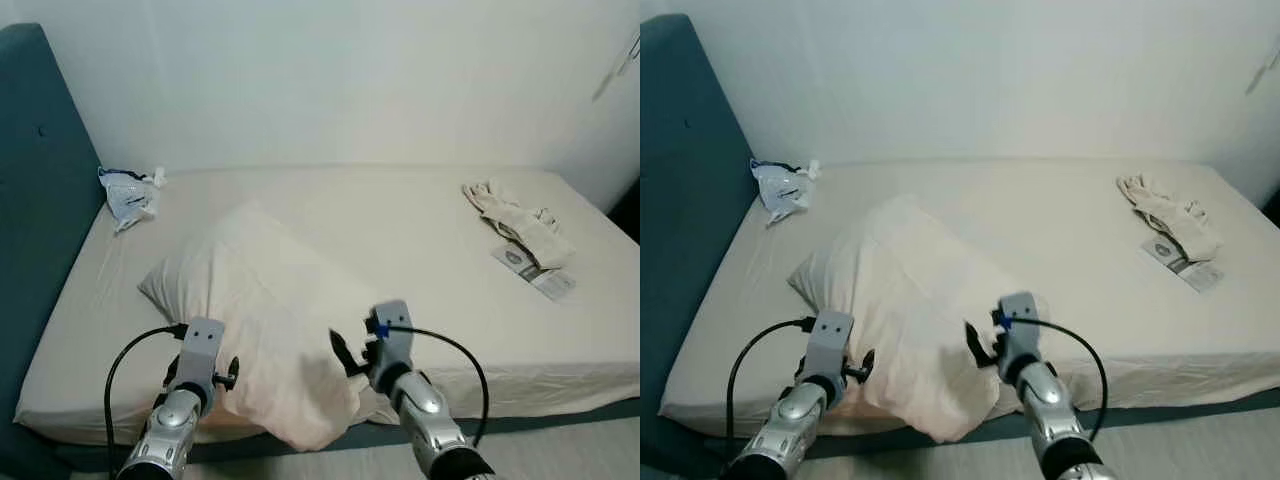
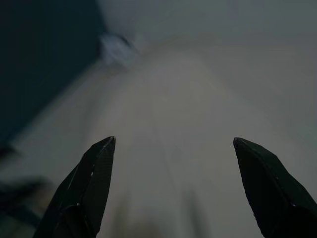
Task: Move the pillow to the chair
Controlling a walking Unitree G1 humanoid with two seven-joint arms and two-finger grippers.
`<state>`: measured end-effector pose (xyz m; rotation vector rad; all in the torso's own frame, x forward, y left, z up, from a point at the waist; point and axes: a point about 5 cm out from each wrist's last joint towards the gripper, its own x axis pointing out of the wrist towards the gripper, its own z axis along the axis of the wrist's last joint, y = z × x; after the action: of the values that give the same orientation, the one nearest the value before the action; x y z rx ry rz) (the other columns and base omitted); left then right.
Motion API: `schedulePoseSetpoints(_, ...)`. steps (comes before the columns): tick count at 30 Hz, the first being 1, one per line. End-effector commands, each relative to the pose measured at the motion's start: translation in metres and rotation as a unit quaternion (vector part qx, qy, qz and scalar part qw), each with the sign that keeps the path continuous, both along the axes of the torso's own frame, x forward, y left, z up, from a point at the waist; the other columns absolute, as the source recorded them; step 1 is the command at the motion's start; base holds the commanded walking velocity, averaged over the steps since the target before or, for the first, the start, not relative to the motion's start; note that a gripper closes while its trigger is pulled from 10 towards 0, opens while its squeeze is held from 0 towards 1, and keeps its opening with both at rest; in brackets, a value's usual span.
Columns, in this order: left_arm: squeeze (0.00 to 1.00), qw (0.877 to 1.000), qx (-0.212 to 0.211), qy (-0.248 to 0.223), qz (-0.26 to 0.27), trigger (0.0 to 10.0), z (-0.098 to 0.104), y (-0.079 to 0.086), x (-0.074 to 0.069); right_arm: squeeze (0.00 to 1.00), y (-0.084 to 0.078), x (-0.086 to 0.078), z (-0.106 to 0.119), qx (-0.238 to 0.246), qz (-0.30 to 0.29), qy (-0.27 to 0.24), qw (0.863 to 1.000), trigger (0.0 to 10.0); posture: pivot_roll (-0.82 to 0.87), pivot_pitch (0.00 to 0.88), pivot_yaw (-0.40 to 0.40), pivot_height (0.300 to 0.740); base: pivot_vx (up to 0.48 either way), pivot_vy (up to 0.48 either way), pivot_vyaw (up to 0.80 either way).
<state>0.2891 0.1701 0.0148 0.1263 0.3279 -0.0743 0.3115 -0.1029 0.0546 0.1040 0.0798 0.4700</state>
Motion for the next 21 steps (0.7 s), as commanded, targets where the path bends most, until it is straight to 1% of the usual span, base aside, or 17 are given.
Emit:
schedulePoseSetpoints(1, 0.00, 1.000, -0.009, -0.011, -0.002, 10.0, 0.004, -0.002, 0.004, 0.00, 0.008, 0.006, 0.019, 0.025, 0.033, -0.040, 0.998, 10.0, -0.01, 0.025, -0.021, 0.740, 0.000, 0.000, 0.00)
schedulePoseSetpoints(2, 0.00, 1.000, -0.005, -0.011, -0.001, 10.0, 0.005, -0.002, 0.005, 0.00, 0.012, 0.006, 0.022, 0.025, 0.047, -0.048, 0.997, 10.0, -0.01, 0.025, -0.021, 0.740, 0.000, 0.000, 0.00)
schedulePoseSetpoints(4, 0.00, 1.000, 0.012, -0.007, -0.004, 10.0, 0.005, 0.000, 0.008, 0.00, 0.018, 0.008, 0.015, -0.037, 0.064, -0.034, 0.997, 10.0, -0.02, 0.019, -0.020, 0.740, 0.000, 0.000, 0.00)
schedulePoseSetpoints(5, 0.00, 1.000, 0.021, 0.000, -0.003, 10.0, 0.004, 0.001, 0.008, 0.00, 0.016, 0.008, 0.008, -0.084, 0.058, -0.023, 0.995, 10.0, -0.02, 0.019, -0.021, 0.740, 0.000, 0.000, 0.00)
schedulePoseSetpoints(6, 0.00, 1.000, 0.027, 0.005, 0.000, 10.0, 0.003, 0.002, 0.007, 0.00, 0.013, 0.007, -0.001, -0.120, 0.050, -0.006, 0.992, 10.0, -0.01, 0.021, -0.023, 0.740, 0.000, 0.000, 0.00)
schedulePoseSetpoints(7, 0.00, 1.000, 0.028, 0.009, 0.005, 10.0, 0.001, 0.003, 0.006, 0.00, 0.007, 0.005, -0.010, -0.144, 0.035, 0.015, 0.989, 10.0, -0.01, 0.021, -0.027, 0.740, 0.000, 0.000, 0.00)
schedulePoseSetpoints(9, 0.00, 0.999, 0.025, 0.016, 0.016, 10.0, -0.002, 0.005, 0.003, 0.00, -0.001, 0.003, -0.016, -0.148, 0.007, 0.033, 0.988, 10.0, -0.01, 0.018, -0.031, 0.740, 0.000, 0.000, 0.00)
schedulePoseSetpoints(10, 0.00, 0.999, 0.024, 0.016, 0.022, 10.0, -0.003, 0.008, 0.002, 0.00, -0.008, 0.003, -0.018, -0.140, -0.020, 0.035, 0.989, 10.0, -0.01, 0.014, -0.032, 0.740, 0.000, 0.000, 0.00)
schedulePoseSetpoints(13, 0.00, 0.999, 0.023, 0.016, 0.025, 10.0, -0.003, 0.009, 0.001, 0.00, -0.012, 0.002, -0.018, -0.133, -0.036, 0.036, 0.990, 10.0, -0.01, 0.014, -0.032, 0.740, 0.000, 0.000, 0.00)
schedulePoseSetpoints(14, 0.00, 0.999, 0.023, 0.017, 0.036, 10.0, -0.003, 0.015, 0.000, 0.00, -0.027, -0.001, -0.023, -0.120, -0.079, 0.055, 0.988, 10.0, -0.01, 0.014, -0.039, 0.740, 0.000, 0.000, 0.00)
schedulePoseSetpoints(15, 0.00, 0.999, 0.024, 0.017, 0.042, 10.0, -0.003, 0.017, 0.000, 0.00, -0.033, -0.002, -0.025, -0.116, -0.095, 0.063, 0.987, 10.0, -0.01, 0.018, -0.041, 0.740, 0.000, 0.000, 0.00)
schedulePoseSetpoints(16, 0.00, 0.999, 0.024, 0.017, 0.042, 10.0, -0.003, 0.017, 0.000, 0.00, -0.033, -0.002, -0.025, -0.116, -0.095, 0.063, 0.987, 10.0, -0.01, 0.018, -0.041, 0.740, 0.000, 0.000, 0.00)
schedulePoseSetpoints(18, 0.00, 0.998, 0.023, 0.023, 0.062, 10.0, -0.005, 0.023, -0.002, 0.00, -0.044, -0.005, -0.031, -0.110, -0.130, 0.081, 0.982, 10.0, -0.02, 0.025, -0.040, 0.740, 0.000, 0.000, 0.00)
schedulePoseSetpoints(19, 0.00, 0.998, 0.023, 0.023, 0.062, 10.0, -0.005, 0.023, -0.002, 0.00, -0.044, -0.005, -0.031, -0.110, -0.130, 0.081, 0.982, 10.0, -0.02, 0.025, -0.040, 0.740, 0.000, 0.000, 0.00)
schedulePoseSetpoints(20, 0.00, 0.997, 0.019, 0.031, 0.075, 10.0, -0.008, 0.025, -0.004, 0.00, -0.051, -0.006, -0.034, -0.103, -0.153, 0.095, 0.978, 10.0, -0.02, 0.029, -0.031, 0.740, 0.000, 0.000, 0.00)
schedulePoseSetpoints(21, 0.00, 0.996, 0.018, 0.032, 0.076, 10.0, -0.009, 0.024, -0.005, 0.00, -0.052, -0.005, -0.033, -0.098, -0.157, 0.096, 0.978, 10.0, -0.02, 0.028, -0.030, 0.740, 0.000, 0.000, 0.00)
